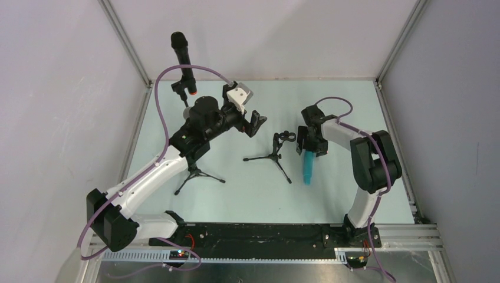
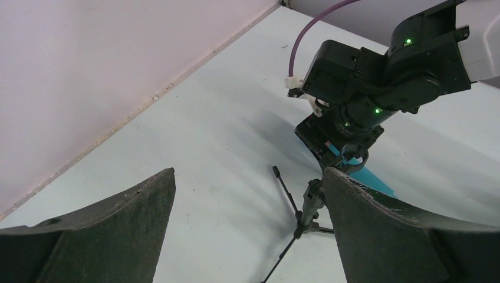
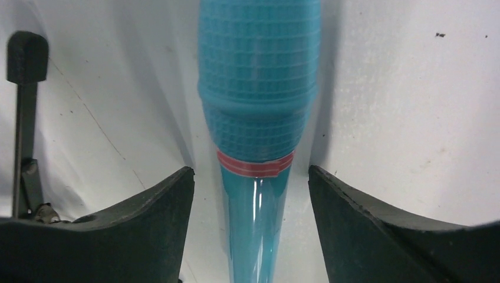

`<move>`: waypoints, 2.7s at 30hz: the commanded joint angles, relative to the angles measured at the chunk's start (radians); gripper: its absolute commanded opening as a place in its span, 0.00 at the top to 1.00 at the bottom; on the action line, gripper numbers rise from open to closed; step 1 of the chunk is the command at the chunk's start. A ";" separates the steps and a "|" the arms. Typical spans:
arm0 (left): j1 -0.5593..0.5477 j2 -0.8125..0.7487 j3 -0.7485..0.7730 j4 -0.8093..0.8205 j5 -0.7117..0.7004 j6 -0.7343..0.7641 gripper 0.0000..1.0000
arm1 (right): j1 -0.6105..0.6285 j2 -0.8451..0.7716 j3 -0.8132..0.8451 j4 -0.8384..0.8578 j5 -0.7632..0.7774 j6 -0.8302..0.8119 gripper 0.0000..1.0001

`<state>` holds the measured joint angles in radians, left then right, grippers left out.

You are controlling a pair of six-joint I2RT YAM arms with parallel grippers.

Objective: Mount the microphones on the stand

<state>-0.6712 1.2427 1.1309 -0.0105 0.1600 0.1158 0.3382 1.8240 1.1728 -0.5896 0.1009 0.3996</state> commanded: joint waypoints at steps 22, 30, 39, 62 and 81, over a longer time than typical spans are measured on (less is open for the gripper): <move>-0.012 -0.036 -0.005 0.027 -0.012 0.039 0.02 | -0.011 -0.052 0.006 -0.019 0.005 -0.058 1.00; -0.013 -0.029 -0.007 0.026 -0.016 0.041 0.02 | -0.009 -0.233 -0.004 0.025 -0.026 -0.089 1.00; -0.019 -0.032 -0.017 0.026 0.020 0.051 0.02 | -0.010 -0.624 -0.107 0.169 -0.103 -0.114 1.00; 0.219 0.110 0.085 -0.020 0.133 -0.441 0.02 | -0.093 -1.395 -0.581 0.359 -0.373 -0.203 1.00; 0.231 0.103 0.066 0.069 0.266 -0.390 0.02 | -0.093 -1.401 -0.632 0.595 -0.505 -0.165 1.00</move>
<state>-0.4240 1.3743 1.1770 0.0166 0.4038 -0.3294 0.2481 0.4156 0.5339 -0.1699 -0.3767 0.2081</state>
